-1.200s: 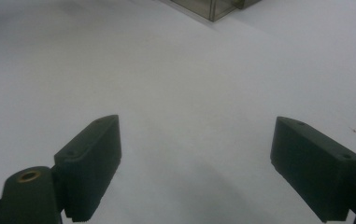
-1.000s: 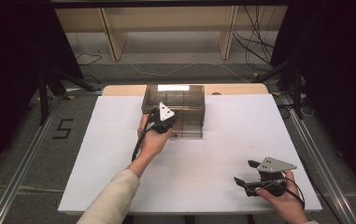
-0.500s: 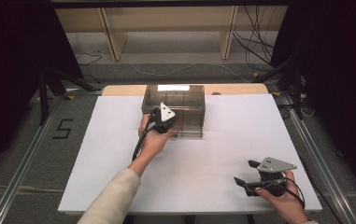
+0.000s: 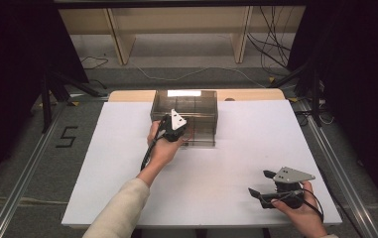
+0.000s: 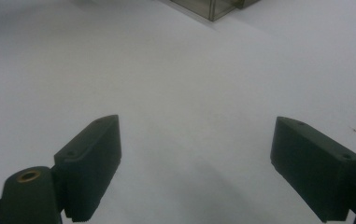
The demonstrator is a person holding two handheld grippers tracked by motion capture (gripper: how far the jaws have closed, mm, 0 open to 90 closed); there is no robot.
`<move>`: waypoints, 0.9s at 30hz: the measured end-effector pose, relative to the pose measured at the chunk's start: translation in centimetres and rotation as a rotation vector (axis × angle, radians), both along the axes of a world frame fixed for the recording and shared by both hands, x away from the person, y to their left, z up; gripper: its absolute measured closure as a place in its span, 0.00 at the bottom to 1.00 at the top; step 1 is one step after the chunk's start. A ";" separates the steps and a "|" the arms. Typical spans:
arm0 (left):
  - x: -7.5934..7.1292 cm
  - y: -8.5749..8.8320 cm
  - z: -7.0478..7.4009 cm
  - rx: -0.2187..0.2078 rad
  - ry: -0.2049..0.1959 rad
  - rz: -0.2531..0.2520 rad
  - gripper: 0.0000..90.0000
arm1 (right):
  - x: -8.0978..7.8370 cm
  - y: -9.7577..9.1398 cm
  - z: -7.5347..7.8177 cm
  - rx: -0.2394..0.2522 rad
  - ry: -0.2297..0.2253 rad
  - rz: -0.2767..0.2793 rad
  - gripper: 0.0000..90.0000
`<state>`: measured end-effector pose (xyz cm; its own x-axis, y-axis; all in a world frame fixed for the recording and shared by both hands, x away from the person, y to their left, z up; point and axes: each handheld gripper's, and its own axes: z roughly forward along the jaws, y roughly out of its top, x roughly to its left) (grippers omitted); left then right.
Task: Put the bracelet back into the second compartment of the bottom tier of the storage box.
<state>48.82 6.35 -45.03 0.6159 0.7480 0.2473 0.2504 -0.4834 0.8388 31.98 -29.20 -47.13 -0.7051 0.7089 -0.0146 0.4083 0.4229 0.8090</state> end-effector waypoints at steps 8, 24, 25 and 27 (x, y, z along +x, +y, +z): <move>0.1 -0.2 -0.2 0.020 -0.027 -0.014 0.98 | 0.0 0.0 0.0 0.000 0.000 0.000 0.19; 0.4 -0.3 -0.8 0.057 -0.057 -0.024 0.98 | 0.0 0.0 0.0 0.001 0.001 -0.002 0.19; 0.4 -0.3 -0.8 0.060 -0.059 -0.024 0.98 | 0.0 0.0 0.0 0.001 0.001 -0.002 0.19; 0.4 -0.4 -0.8 0.064 -0.063 -0.025 0.98 | 0.0 0.0 0.0 0.001 0.001 -0.001 0.19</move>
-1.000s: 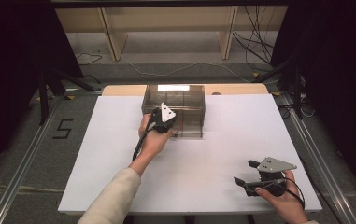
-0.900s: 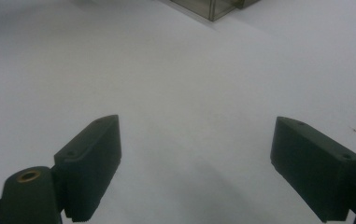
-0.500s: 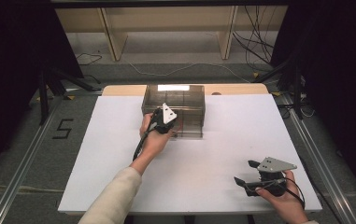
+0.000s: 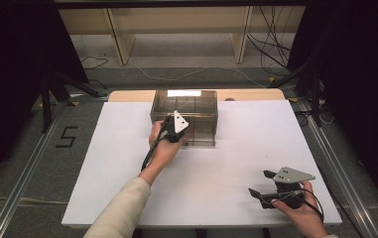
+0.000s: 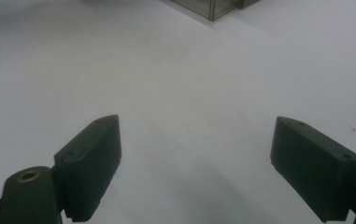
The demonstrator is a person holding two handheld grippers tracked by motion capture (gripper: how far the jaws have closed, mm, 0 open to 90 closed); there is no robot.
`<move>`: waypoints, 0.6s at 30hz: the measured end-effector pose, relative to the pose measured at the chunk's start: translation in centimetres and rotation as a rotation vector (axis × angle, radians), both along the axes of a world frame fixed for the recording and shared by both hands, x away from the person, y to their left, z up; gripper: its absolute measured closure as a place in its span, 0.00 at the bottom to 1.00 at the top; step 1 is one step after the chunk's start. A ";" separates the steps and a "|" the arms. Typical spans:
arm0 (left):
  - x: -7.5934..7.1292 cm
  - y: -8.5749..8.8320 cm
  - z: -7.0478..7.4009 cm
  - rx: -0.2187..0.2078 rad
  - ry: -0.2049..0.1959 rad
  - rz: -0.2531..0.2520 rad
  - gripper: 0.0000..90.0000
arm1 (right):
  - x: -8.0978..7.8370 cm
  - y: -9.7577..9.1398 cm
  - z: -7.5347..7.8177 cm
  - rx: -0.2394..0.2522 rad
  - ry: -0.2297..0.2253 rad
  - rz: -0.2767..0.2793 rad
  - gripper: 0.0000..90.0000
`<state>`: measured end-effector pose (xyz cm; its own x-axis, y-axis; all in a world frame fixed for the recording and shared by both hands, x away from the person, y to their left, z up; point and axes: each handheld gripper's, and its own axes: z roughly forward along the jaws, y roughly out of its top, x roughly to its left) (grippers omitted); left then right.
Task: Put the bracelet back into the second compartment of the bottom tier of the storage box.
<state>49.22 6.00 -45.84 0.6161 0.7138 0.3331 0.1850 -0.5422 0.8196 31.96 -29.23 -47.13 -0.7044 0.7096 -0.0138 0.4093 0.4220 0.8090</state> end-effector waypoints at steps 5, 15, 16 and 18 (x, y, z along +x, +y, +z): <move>0.1 0.0 -0.1 0.015 -0.004 -0.002 0.98 | 0.0 0.0 0.0 0.000 0.000 0.000 0.19; 0.1 -0.1 -0.4 0.033 -0.023 -0.005 0.98 | 0.0 0.0 0.0 0.000 0.000 0.000 0.19; 0.1 -0.1 -0.4 0.037 -0.023 -0.005 0.98 | 0.0 0.0 0.0 0.000 0.000 0.001 0.19; 0.2 -0.1 -0.5 0.042 -0.023 -0.006 0.98 | 0.0 0.0 0.0 0.000 0.000 0.000 0.19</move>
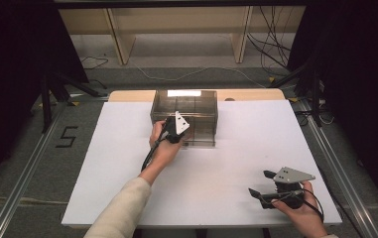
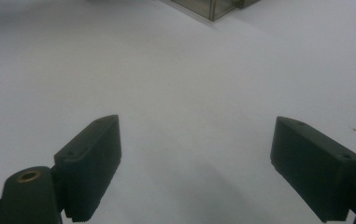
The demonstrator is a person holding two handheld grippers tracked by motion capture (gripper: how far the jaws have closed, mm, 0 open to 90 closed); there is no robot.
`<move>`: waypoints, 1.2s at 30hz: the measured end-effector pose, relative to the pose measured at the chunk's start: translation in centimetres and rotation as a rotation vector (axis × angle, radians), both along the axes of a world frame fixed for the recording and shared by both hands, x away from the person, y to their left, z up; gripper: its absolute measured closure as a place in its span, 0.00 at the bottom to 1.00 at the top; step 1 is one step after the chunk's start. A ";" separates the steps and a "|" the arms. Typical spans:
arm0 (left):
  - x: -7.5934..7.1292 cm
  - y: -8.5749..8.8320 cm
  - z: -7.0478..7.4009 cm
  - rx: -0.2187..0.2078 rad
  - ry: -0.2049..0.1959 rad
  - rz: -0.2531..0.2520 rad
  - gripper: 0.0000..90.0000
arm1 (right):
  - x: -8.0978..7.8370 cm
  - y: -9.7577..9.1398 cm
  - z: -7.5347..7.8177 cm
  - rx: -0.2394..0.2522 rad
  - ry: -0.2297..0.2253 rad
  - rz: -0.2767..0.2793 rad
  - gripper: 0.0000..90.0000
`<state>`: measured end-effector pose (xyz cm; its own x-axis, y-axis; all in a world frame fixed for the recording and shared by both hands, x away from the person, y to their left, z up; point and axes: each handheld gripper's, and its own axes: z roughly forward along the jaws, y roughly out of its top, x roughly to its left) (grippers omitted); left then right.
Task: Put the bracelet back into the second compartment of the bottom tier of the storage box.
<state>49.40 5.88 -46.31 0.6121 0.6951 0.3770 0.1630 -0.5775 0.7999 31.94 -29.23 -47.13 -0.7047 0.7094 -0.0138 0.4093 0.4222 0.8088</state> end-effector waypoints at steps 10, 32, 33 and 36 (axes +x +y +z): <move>0.0 -0.2 -0.4 0.023 0.004 -0.009 0.98 | 0.0 0.0 0.0 -0.001 0.000 0.000 0.19; -0.1 -0.5 -1.3 0.065 0.084 -0.021 0.97 | 0.0 0.0 0.0 -0.002 0.000 0.002 0.19; -0.1 -0.5 -1.4 0.065 0.087 -0.019 0.97 | 0.0 0.0 0.0 -0.002 0.000 0.002 0.19; 0.0 -0.4 -1.5 0.066 0.093 -0.014 0.97 | 0.0 0.0 0.0 -0.002 0.001 0.001 0.19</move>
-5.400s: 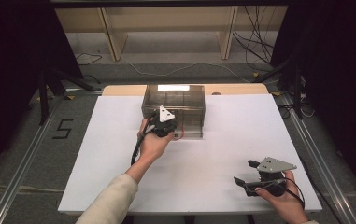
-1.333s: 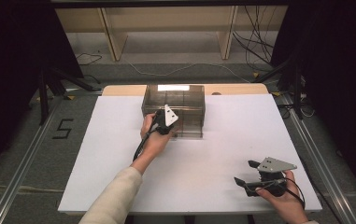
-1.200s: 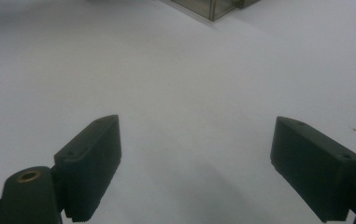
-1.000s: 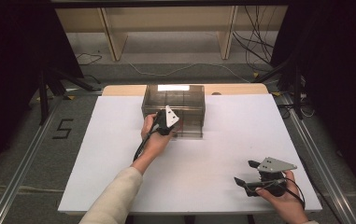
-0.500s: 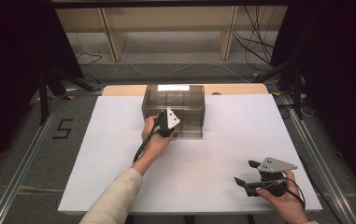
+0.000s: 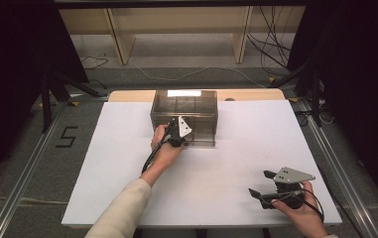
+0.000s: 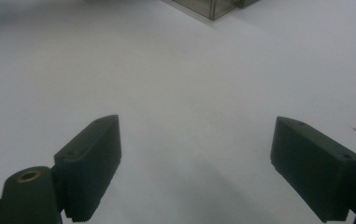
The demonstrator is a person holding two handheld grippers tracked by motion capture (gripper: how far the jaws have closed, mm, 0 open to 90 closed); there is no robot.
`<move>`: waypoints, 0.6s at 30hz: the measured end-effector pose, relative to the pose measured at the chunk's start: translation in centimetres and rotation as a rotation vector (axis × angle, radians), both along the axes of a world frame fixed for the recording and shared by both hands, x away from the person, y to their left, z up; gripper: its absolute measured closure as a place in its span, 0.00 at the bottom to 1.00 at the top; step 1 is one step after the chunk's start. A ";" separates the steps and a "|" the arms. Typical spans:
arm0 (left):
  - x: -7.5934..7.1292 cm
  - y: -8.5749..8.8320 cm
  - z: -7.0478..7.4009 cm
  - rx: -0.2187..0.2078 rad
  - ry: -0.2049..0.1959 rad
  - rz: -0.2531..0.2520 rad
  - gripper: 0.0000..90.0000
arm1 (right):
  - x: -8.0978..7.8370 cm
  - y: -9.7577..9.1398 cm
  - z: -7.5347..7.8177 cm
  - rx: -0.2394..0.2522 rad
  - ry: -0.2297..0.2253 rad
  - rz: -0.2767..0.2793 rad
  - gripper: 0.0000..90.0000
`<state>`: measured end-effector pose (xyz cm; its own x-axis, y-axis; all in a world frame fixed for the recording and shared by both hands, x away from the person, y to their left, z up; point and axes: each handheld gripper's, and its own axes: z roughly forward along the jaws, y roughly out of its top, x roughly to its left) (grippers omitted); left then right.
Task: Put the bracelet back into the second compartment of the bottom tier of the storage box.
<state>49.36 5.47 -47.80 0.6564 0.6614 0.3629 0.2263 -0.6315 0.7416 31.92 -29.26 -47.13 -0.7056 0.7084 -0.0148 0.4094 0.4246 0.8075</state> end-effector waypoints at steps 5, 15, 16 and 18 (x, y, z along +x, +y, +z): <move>0.0 0.1 0.0 -0.001 -0.001 0.007 0.95 | 0.0 0.0 0.0 0.001 0.001 0.000 0.19; 0.1 0.1 -0.1 0.000 0.009 0.011 0.93 | 0.0 0.0 0.0 0.000 0.002 0.002 0.19; 0.1 0.1 -0.1 0.000 0.010 0.013 0.92 | 0.0 0.0 0.0 0.000 0.002 0.001 0.19; 0.0 0.2 0.0 -0.001 0.003 0.018 0.90 | 0.0 0.0 0.0 0.001 0.003 0.001 0.19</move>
<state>49.36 5.66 -47.77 0.6455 0.6735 0.3601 0.2404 -0.6267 0.7413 31.89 -29.24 -47.13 -0.7063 0.7078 -0.0125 0.4111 0.4245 0.8067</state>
